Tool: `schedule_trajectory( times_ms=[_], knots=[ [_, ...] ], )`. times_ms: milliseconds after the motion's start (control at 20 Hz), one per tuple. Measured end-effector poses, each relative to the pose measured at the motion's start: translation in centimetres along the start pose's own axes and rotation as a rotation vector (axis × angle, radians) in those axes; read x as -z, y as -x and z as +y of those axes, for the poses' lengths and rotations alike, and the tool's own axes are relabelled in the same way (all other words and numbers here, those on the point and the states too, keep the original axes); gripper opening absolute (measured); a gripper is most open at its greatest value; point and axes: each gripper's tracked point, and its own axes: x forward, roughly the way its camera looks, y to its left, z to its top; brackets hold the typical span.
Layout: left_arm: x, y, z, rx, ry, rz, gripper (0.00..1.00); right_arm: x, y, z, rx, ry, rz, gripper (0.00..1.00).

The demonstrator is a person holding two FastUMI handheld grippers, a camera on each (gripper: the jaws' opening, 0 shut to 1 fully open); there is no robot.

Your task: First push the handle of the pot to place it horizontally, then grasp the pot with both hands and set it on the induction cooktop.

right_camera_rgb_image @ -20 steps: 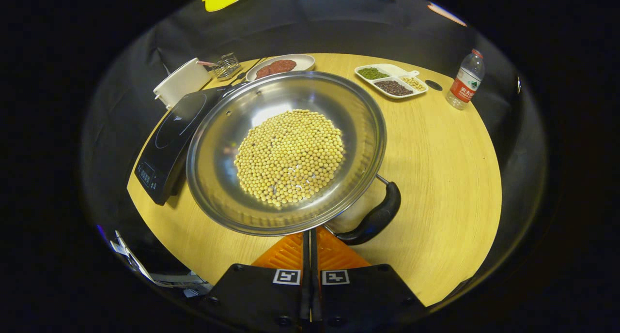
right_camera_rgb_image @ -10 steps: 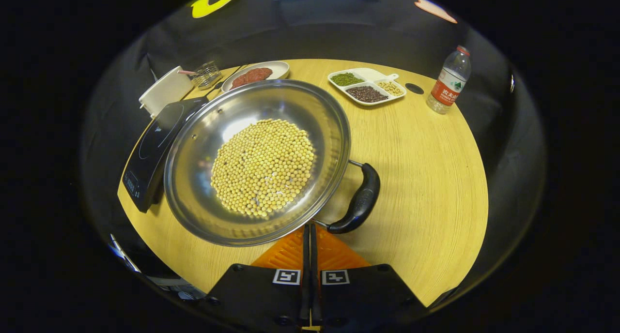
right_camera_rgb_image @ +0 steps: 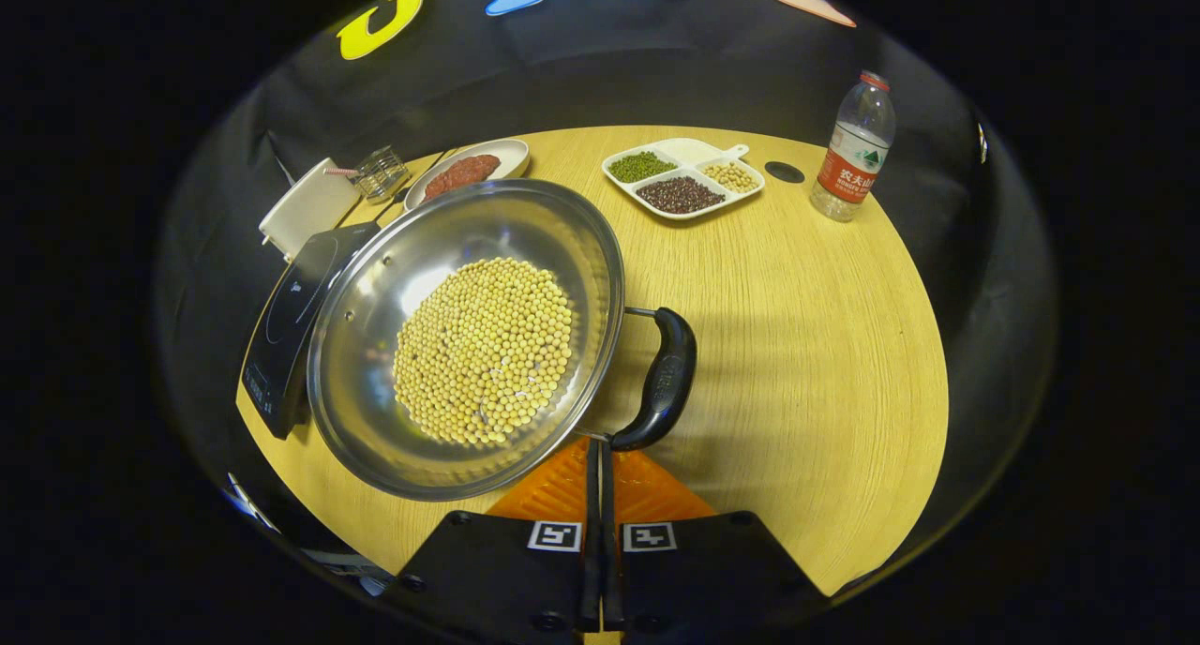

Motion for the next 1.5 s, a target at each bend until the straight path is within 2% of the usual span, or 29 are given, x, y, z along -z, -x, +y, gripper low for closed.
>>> schedule_trajectory(
  times_ms=[200, 250, 300, 450, 550, 750, 850, 900, 950, 1000, 1050, 1100, 1150, 1200, 1300, 1350, 1400, 1500],
  knots=[
    [0.1, 0.6, -1.5, -0.012, 0.068, 0.010, 0.81, -1.3, -0.4, -0.5, -0.012, -0.027, -0.027, 0.02],
    [0.5, 0.5, -1.9, -0.007, 0.078, 0.017, 0.78, -1.6, -0.4, -0.7, -0.010, -0.031, -0.034, 0.02],
    [0.6, 0.3, -2.2, 0.002, 0.083, 0.020, 0.81, -1.7, -0.5, -0.8, -0.006, -0.035, -0.039, 0.02],
    [0.5, -0.7, -2.1, 0.021, 0.084, 0.019, 0.78, -1.8, -0.3, -1.0, 0.006, -0.045, -0.047, 0.02],
    [0.5, -1.6, -2.1, 0.054, 0.103, 0.019, 0.81, -1.6, 0.2, -1.1, 0.019, -0.046, -0.054, 0.02],
    [1.9, -4.7, -1.9, 0.142, 0.145, 0.056, 0.78, -1.8, 2.5, -2.1, 0.081, -0.071, -0.092, 0.04],
    [2.7, -6.9, -1.7, 0.190, 0.164, 0.087, 0.83, -2.0, 3.9, -2.0, 0.081, -0.104, -0.101, 0.24],
    [3.3, -8.0, -1.7, 0.219, 0.182, 0.110, 0.81, -2.1, 4.4, -1.6, 0.062, -0.124, -0.108, 0.45],
    [3.8, -9.1, -1.9, 0.254, 0.217, 0.138, 0.79, -2.4, 4.8, -1.5, 0.065, -0.136, -0.115, 0.60],
    [4.4, -10.3, -2.0, 0.281, 0.252, 0.162, 0.79, -2.9, 5.3, -1.5, 0.063, -0.144, -0.129, 0.86],
    [4.9, -11.7, -2.1, 0.300, 0.269, 0.183, 0.81, -3.4, 5.6, -1.5, 0.066, -0.148, -0.146, 0.82],
    [5.2, -13.1, -2.2, 0.312, 0.264, 0.203, 0.81, -4.1, 5.8, -1.5, 0.069, -0.150, -0.161, 0.90],
    [5.7, -14.5, -2.2, 0.318, 0.251, 0.218, 0.81, -4.9, 6.1, -1.4, 0.074, -0.153, -0.179, 0.89],
    [6.0, -15.9, -2.3, 0.323, 0.238, 0.233, 0.81, -6.0, 5.9, -1.5, 0.075, -0.157, -0.199, 0.98],
    [6.6, -18.4, -3.1, 0.343, 0.218, 0.266, 0.81, -7.0, 5.2, -1.4, 0.070, -0.164, -0.198, 0.98],
    [6.9, -19.5, -3.7, 0.362, 0.217, 0.278, 0.81, -7.5, 4.9, -1.5, 0.072, -0.170, -0.199, 0.92],
    [7.5, -20.3, -4.3, 0.383, 0.214, 0.301, 0.81, -8.1, 4.5, -1.6, 0.074, -0.174, -0.204, 0.98],
    [9.0, -22.1, -5.0, 0.396, 0.188, 0.342, 0.78, -8.7, 3.7, -1.8, 0.075, -0.182, -0.206, 0.98]
  ],
)
